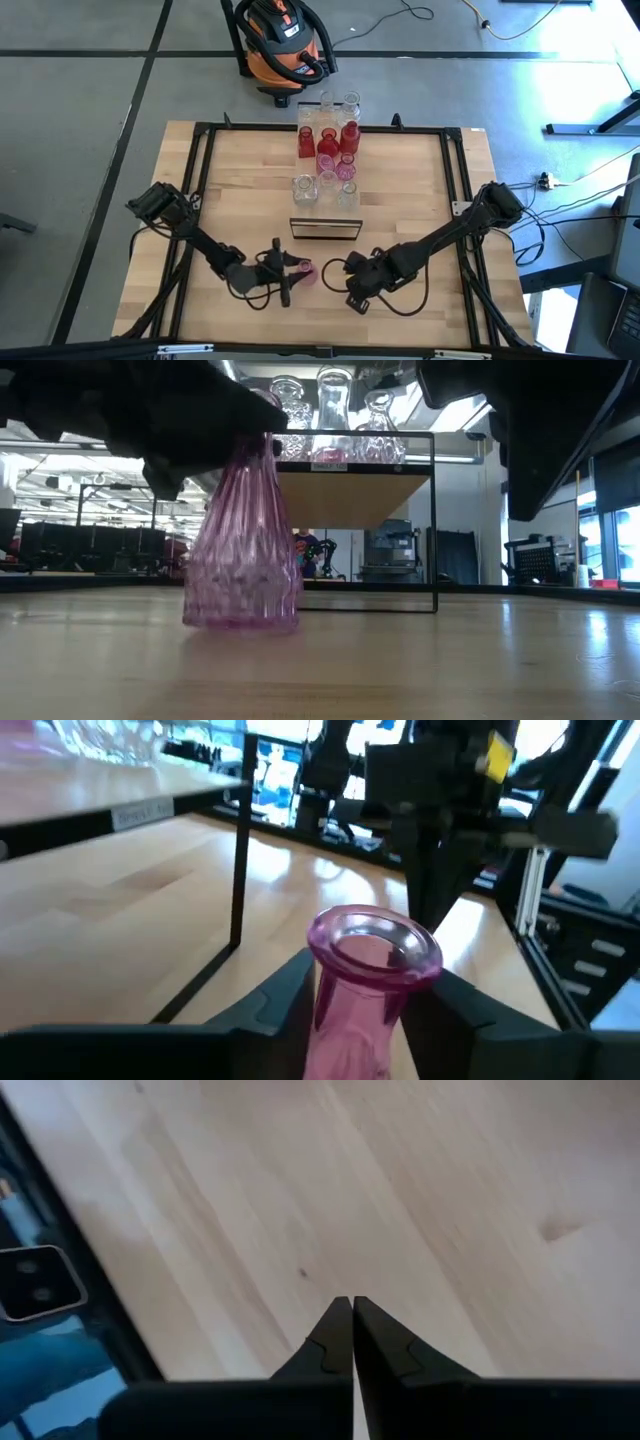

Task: Sort vases onto shelf
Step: Put the purple vase on the shelf aligned with the other purple vases

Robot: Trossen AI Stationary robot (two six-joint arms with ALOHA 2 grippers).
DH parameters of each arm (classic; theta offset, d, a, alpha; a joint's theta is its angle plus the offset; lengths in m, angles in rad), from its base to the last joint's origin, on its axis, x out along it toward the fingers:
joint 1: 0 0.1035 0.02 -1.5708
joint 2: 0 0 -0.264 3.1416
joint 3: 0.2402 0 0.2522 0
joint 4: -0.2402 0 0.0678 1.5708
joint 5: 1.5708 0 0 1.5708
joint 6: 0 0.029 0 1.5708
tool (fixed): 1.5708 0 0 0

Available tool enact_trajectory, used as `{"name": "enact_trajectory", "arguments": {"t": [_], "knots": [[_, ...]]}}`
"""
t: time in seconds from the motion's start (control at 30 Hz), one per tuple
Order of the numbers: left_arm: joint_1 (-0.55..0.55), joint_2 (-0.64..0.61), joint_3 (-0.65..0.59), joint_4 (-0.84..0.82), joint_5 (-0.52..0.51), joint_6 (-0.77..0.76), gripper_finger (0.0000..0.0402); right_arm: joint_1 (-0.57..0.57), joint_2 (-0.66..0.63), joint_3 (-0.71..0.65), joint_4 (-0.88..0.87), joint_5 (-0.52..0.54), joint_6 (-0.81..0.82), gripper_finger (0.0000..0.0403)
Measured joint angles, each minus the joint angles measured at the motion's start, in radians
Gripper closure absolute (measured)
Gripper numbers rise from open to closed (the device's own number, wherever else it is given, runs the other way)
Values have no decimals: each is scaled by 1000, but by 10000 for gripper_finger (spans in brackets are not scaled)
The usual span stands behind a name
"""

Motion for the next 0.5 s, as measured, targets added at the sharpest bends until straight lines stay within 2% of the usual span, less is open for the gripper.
{"name": "enact_trajectory", "arguments": {"t": [0.13, 0.23, 0.5], "knots": [[-27, -3, 0, 51, -45, 20, 301, 0, 0, 0, -43, 16, -3, 403], [-66, -6, 0, 41, -120, 8, 304, 0, 0, 0, -58, 21, -3, 403], [-212, -15, 0, 41, -413, 7, 302, 0, 0, 0, -54, 44, -25, 403]]}}
